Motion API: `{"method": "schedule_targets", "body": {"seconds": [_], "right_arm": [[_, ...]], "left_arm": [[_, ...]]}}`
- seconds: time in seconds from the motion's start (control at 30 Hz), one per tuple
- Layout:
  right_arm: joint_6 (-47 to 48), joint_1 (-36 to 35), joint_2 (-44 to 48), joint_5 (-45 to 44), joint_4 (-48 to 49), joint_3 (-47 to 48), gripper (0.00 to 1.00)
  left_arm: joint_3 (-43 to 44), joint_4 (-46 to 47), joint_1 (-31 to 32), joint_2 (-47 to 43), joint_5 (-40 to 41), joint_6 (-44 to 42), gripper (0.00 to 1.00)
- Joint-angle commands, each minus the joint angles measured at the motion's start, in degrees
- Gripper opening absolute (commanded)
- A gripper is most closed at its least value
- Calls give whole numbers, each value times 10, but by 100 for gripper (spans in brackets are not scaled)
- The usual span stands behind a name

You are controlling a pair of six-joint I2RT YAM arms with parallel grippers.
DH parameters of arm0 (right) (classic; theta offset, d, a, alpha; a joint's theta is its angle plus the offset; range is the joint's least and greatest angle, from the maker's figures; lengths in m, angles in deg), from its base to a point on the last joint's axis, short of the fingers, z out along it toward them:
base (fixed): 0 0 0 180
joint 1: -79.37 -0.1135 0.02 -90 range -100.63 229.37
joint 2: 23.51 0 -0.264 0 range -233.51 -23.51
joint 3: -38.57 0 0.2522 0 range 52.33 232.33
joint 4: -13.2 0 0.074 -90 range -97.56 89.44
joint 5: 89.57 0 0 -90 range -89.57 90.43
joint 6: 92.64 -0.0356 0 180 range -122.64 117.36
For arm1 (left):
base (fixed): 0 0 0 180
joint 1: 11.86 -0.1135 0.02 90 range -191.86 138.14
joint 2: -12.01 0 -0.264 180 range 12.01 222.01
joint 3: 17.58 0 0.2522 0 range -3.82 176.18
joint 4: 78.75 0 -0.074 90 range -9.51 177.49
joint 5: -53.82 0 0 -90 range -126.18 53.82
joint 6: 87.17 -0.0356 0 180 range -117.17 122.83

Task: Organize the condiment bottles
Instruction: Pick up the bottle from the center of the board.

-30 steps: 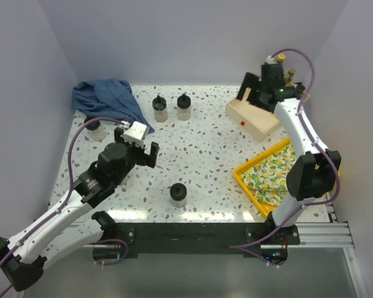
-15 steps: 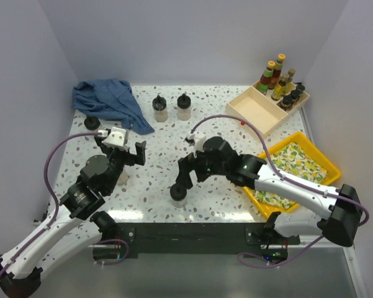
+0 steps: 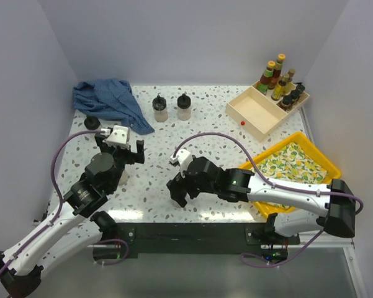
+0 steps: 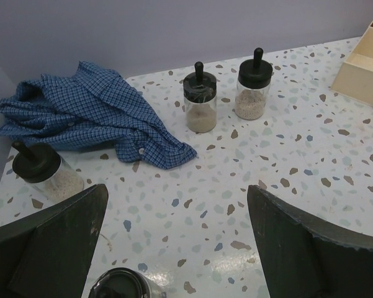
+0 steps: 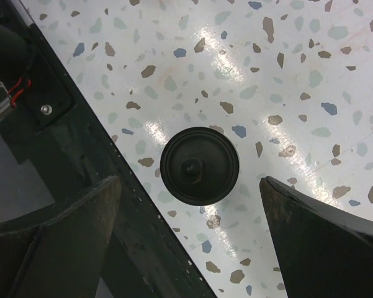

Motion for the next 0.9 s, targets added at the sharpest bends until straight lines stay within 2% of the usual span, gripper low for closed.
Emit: {"method": "schedule_targets", "body": {"seconds": [0.0,0.17,0.27,0.4,0.6,0.77,0.83,0.87], "right_arm": [[17,-13,-34,-43,6,28,98],[18,-38,-67,-95,7,32,98],[10,-42,-85,-124,4,32,95],[-3,-42,-86,-115,52,9,86],[-19,-43,-106,-121,65,-2,81],[-33,-47,-128,-139,33,18,78],[-38,-51,-129,-154,12,26,75],[-45,-51,-130,-160,-7,31,66]], "left_arm": [[-2,24,1,3,12,-10,100],[-2,23,1,-1,12,-9,100],[-3,24,0,-2,12,-9,100],[-1,23,0,7,15,-9,100],[0,21,0,4,8,-9,100],[-1,20,0,0,8,-9,100],[0,21,1,0,7,-9,100],[0,20,0,0,7,-9,100]]}}
